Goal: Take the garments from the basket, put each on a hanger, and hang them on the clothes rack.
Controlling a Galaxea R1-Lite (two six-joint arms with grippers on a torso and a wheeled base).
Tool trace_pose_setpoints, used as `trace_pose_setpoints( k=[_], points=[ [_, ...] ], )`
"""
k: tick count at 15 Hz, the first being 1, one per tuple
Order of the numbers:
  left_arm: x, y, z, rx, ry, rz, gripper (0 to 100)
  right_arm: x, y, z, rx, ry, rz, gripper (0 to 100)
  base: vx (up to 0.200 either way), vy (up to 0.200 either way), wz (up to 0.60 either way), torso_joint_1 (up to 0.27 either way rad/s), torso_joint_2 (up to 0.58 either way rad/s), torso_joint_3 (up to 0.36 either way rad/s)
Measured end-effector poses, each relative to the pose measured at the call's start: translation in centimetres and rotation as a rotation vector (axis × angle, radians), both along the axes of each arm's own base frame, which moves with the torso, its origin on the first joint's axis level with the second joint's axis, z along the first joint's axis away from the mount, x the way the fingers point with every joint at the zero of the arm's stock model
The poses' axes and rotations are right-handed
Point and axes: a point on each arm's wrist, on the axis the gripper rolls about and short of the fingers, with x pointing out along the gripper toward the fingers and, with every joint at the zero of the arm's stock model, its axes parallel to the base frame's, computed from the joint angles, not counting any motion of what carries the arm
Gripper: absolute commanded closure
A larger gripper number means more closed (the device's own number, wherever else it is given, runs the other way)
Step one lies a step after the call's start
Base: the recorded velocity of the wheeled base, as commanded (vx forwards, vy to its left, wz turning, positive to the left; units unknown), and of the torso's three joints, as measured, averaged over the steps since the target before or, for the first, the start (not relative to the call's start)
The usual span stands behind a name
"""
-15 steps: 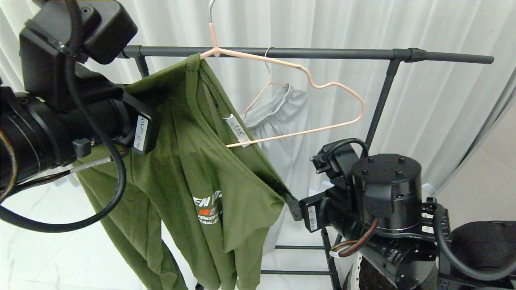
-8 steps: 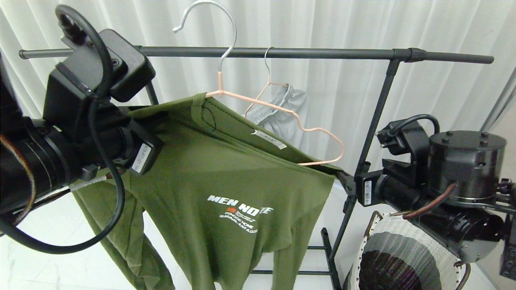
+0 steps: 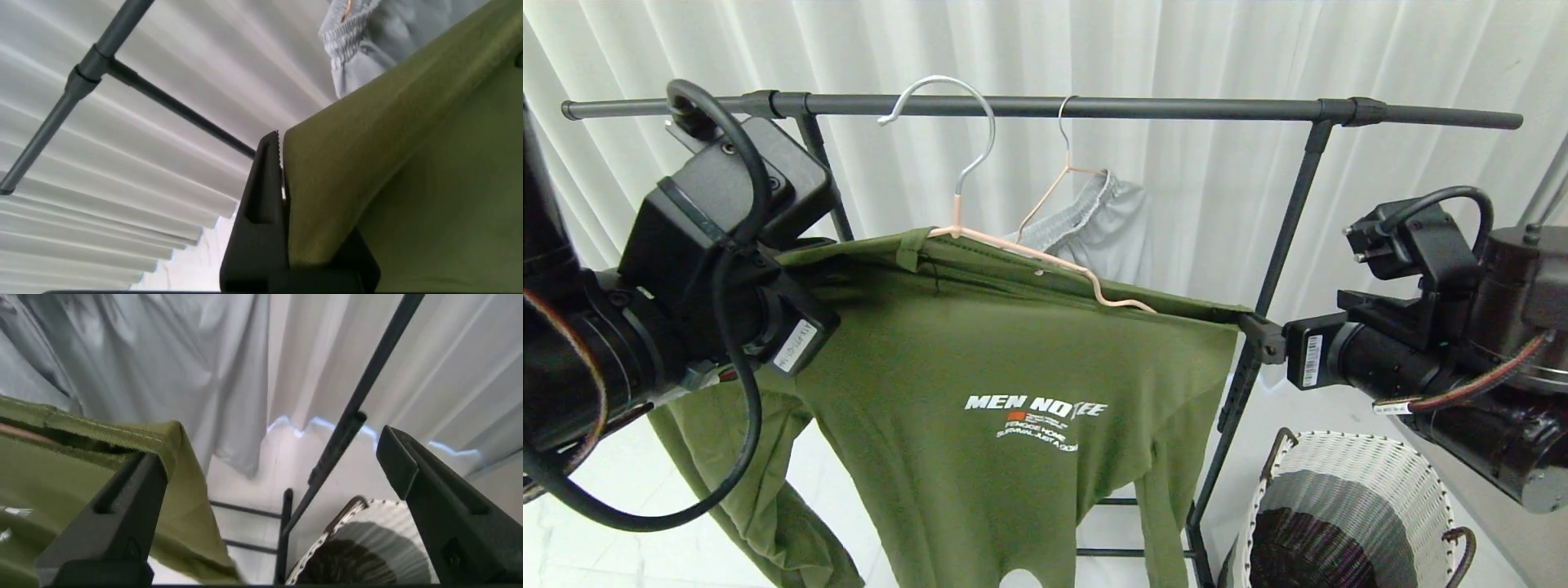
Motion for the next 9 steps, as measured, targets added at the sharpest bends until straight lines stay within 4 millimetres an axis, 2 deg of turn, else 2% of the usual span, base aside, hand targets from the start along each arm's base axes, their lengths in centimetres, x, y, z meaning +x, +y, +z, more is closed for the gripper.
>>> trace_pose_setpoints(
  k=[2, 4, 7, 9],
  points=[
    [0.1, 0.0, -0.4, -0.006, 0.001, 0.006, 100, -0.4, 0.1, 0.9, 0.008, -0.022, 0.017, 0, 0.000, 0.000, 0.00, 0.000, 0.00, 0.000],
    [0.2, -0.1, -0.5, -0.031, -0.011, 0.010, 100, -2.1, 0.9, 1.6, 0.005, -0.021, 0.101, 0, 0.000, 0.000, 0.00, 0.000, 0.00, 0.000],
    [0.2, -0.4, -0.8, -0.123, 0.011, 0.006, 100, -5.3, 1.0, 2.4, -0.037, 0.030, 0.407, 0, 0.000, 0.000, 0.00, 0.000, 0.00, 0.000],
    [0.0, -0.8, -0.8, -0.134, 0.017, -0.025, 100, -6.2, 0.6, 3.7, -0.085, -0.006, 0.554, 0, 0.000, 0.000, 0.00, 0.000, 0.00, 0.000]
  ],
)
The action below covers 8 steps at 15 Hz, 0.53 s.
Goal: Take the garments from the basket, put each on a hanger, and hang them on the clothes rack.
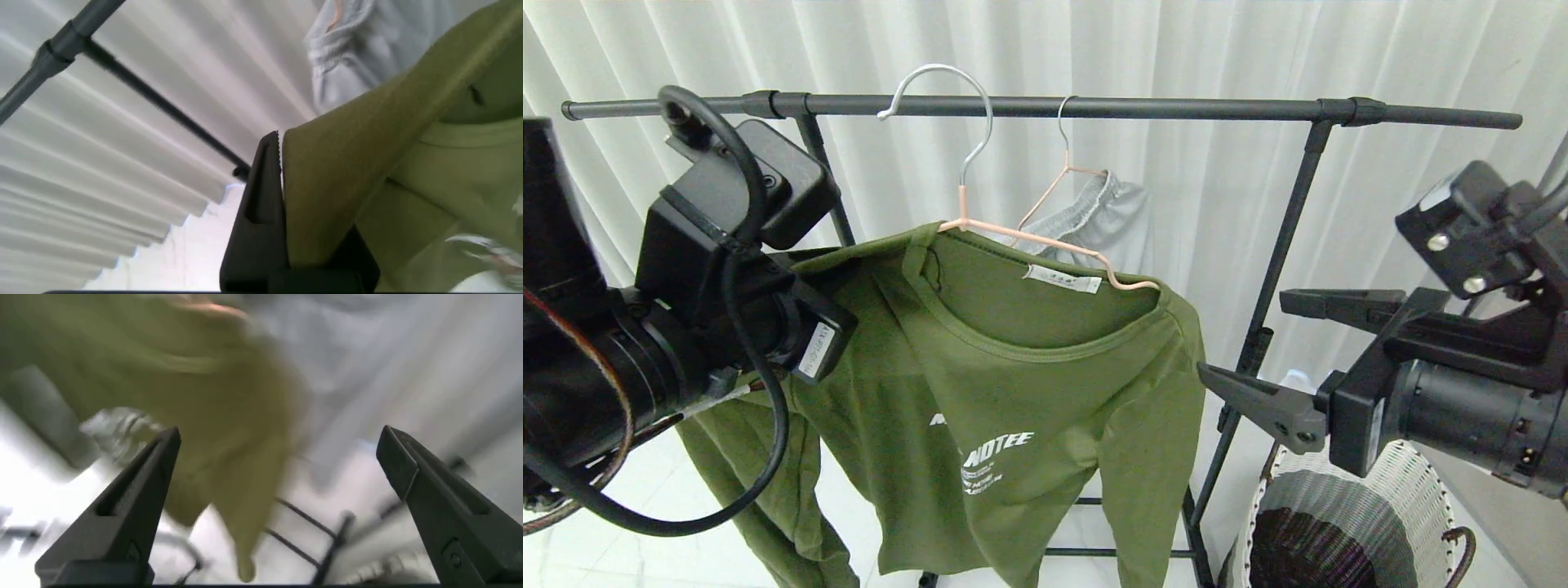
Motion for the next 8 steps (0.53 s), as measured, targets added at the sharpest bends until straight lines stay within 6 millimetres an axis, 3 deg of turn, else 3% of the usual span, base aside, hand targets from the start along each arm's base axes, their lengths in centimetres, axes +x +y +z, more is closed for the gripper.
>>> trace_pose_setpoints(
  k=[8],
  points=[
    [-0.6, -0.9, 0.0, 0.000, 0.001, -0.094, 100, -0.2, 1.8, 4.0, -0.046, 0.069, 0.366, 0, 0.000, 0.000, 0.00, 0.000, 0.00, 0.000]
  ],
)
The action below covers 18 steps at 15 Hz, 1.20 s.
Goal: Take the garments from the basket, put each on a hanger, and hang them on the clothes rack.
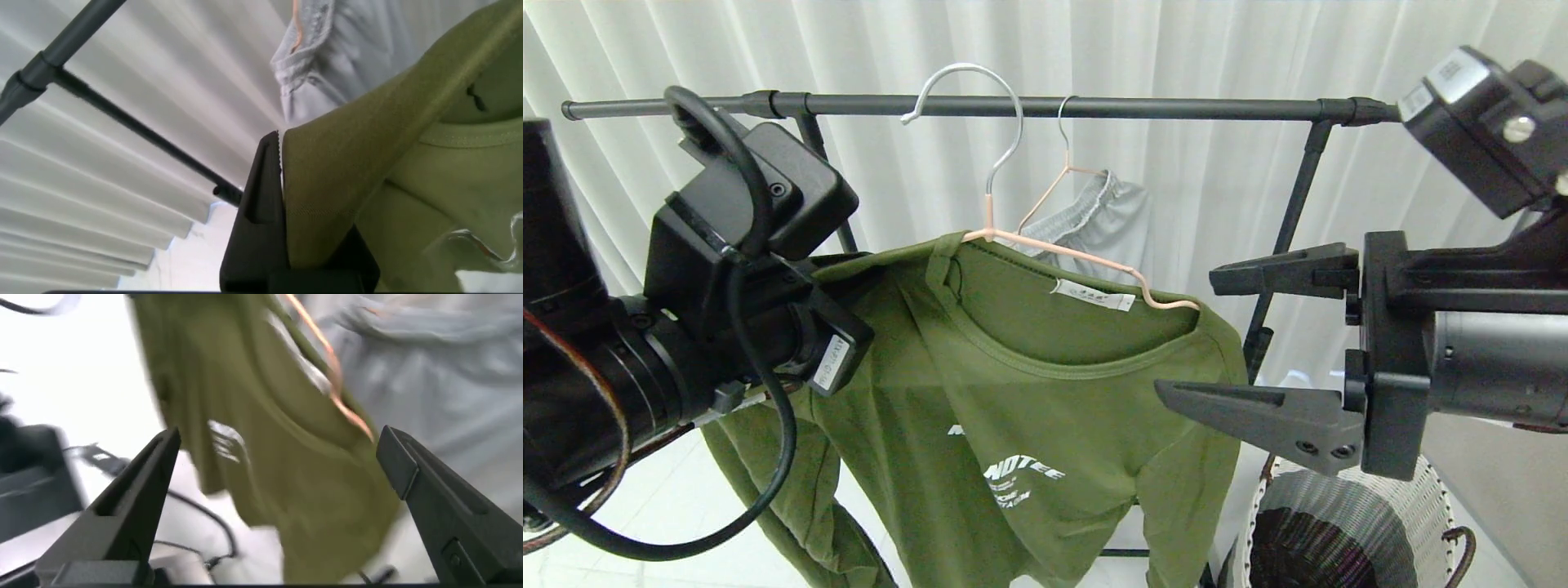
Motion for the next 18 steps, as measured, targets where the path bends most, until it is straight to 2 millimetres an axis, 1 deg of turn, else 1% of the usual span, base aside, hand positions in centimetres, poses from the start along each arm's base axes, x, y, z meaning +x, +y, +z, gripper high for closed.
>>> trace_pose_setpoints(
  k=[3, 6, 8, 12, 16, 18],
  points=[
    [-0.1, -0.3, -0.1, 0.003, 0.002, -0.017, 100, 0.8, 2.1, 0.7, -0.001, 0.015, 0.066, 0, 0.000, 0.000, 0.00, 0.000, 0.00, 0.000],
    [-0.2, -0.6, -0.1, 0.005, 0.005, -0.030, 100, 1.8, 4.1, 0.6, -0.020, 0.007, 0.084, 0, 0.000, 0.000, 0.00, 0.000, 0.00, 0.000],
    [-0.3, -0.8, -0.2, 0.008, 0.008, -0.043, 100, 2.3, 5.0, 0.2, -0.035, 0.009, 0.086, 0, 0.000, 0.000, 0.00, 0.000, 0.00, 0.000],
    [-0.5, -1.1, -0.4, 0.013, 0.013, -0.072, 100, 3.1, 5.6, -0.6, -0.069, 0.013, 0.078, 0, 0.000, 0.000, 0.00, 0.000, 0.00, 0.000],
    [-0.7, -1.1, -1.0, 0.023, 0.029, -0.080, 100, 4.3, 4.9, -0.8, -0.094, -0.014, 0.042, 0, 0.000, 0.000, 0.00, 0.000, 0.00, 0.000],
    [-0.7, -1.0, -1.2, 0.027, 0.032, -0.078, 100, 4.4, 4.7, -0.7, -0.091, -0.017, 0.037, 0, 0.000, 0.000, 0.00, 0.000, 0.00, 0.000]
  ],
)
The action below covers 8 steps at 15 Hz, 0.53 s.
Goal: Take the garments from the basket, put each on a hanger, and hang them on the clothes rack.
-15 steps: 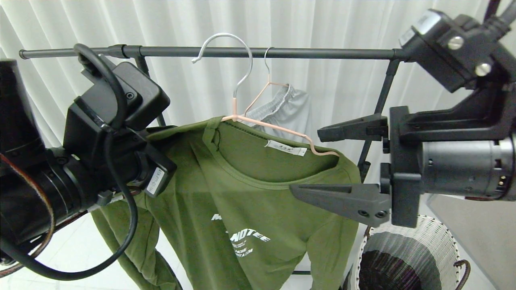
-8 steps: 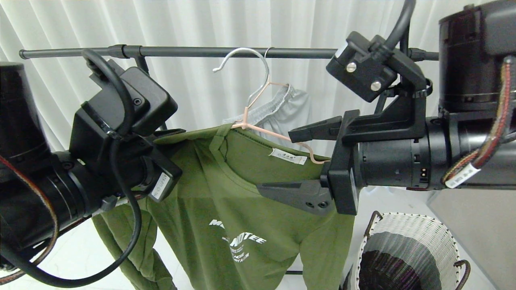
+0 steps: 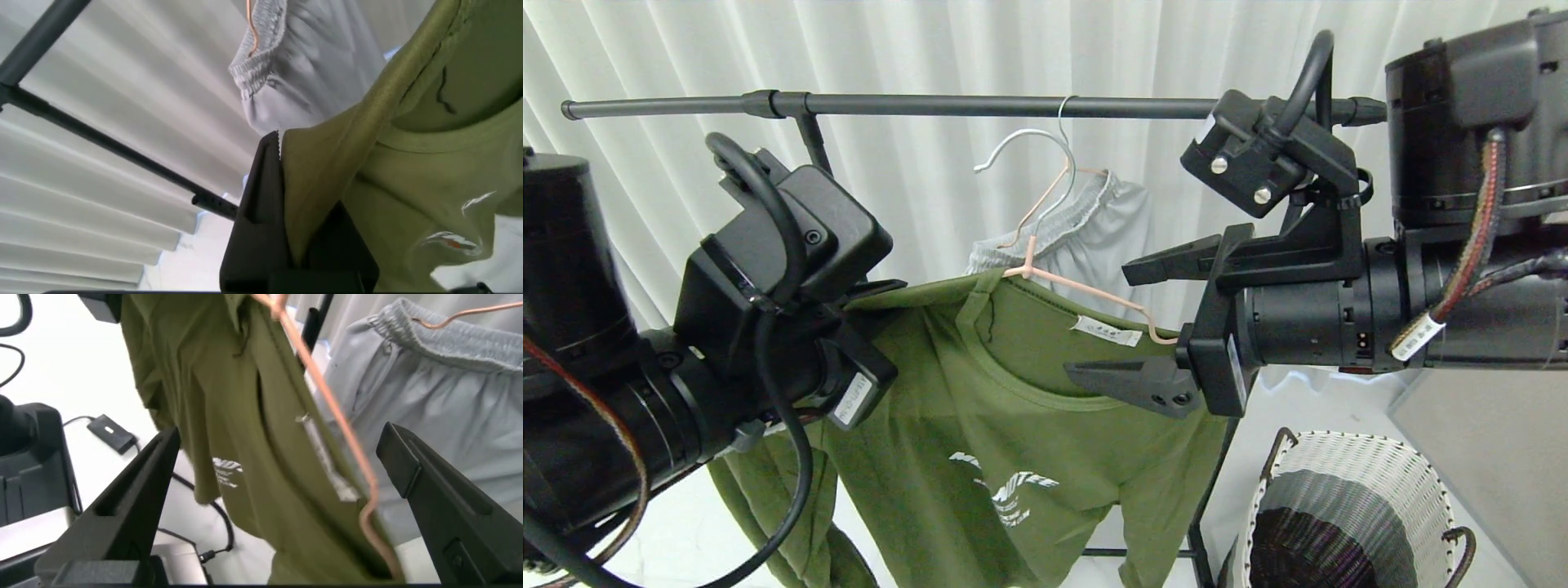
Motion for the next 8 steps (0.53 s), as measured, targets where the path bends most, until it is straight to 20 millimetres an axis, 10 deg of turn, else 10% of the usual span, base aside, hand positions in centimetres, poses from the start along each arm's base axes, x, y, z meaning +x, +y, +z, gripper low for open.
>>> trace_pose_setpoints(
  k=[8],
  points=[
    [-0.34, -0.85, 0.52, -0.048, -0.036, -0.116, 100, 0.23, 0.40, -0.50, -0.014, 0.010, 0.003, 0, 0.000, 0.000, 0.00, 0.000, 0.00, 0.000]
  ],
)
